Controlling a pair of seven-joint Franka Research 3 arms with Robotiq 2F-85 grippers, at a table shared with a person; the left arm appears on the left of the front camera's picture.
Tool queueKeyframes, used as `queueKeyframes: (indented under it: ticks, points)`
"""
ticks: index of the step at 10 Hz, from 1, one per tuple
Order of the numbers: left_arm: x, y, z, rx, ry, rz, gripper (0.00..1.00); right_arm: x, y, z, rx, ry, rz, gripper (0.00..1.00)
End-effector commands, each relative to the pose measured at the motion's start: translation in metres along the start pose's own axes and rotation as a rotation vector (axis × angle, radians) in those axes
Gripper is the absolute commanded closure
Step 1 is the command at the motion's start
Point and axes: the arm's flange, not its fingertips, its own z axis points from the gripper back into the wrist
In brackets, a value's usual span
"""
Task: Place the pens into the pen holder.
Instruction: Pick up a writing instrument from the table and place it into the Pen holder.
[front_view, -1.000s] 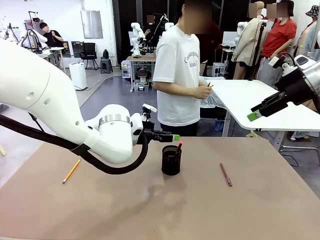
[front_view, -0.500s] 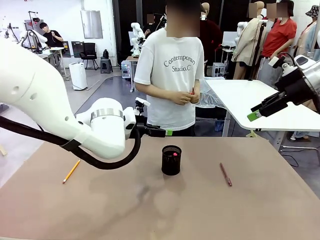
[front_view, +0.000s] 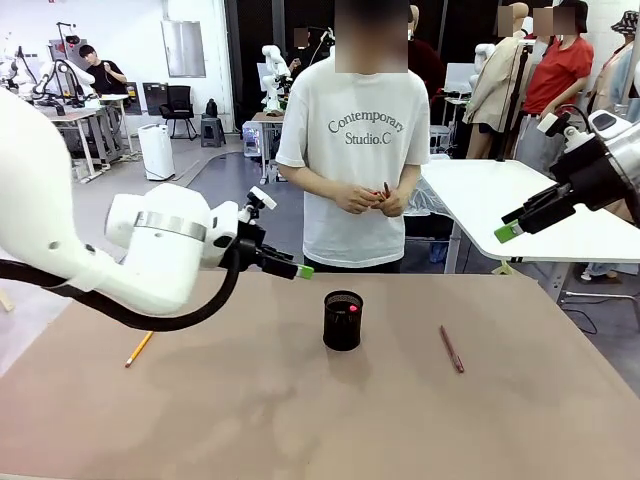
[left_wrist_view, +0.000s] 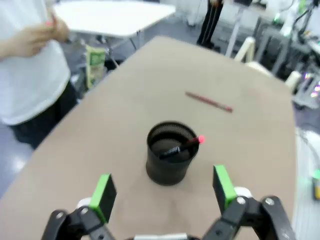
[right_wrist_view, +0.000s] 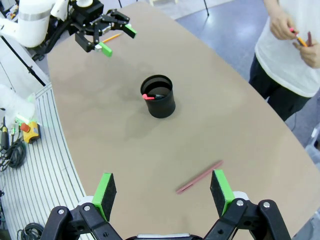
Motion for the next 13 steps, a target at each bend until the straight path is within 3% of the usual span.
queueKeyframes:
  ticks: [1, 4, 9, 13]
  points:
    - [0.010, 0.019, 0.046, -0.014, 0.102, 0.008, 0.00, 0.002, 0.000, 0.000, 0.002, -0.013, 0.000, 0.00]
    - [0.021, 0.048, 0.098, -0.005, 0.137, -0.024, 0.00, 0.002, 0.000, 0.000, 0.002, -0.013, 0.000, 0.00]
    - [0.036, 0.079, 0.178, -0.003, 0.053, -0.041, 0.00, 0.002, 0.000, 0.000, 0.002, -0.013, 0.000, 0.00]
    - [0.041, 0.080, 0.198, 0.019, -0.029, -0.032, 0.00, 0.002, 0.000, 0.000, 0.002, -0.013, 0.000, 0.00]
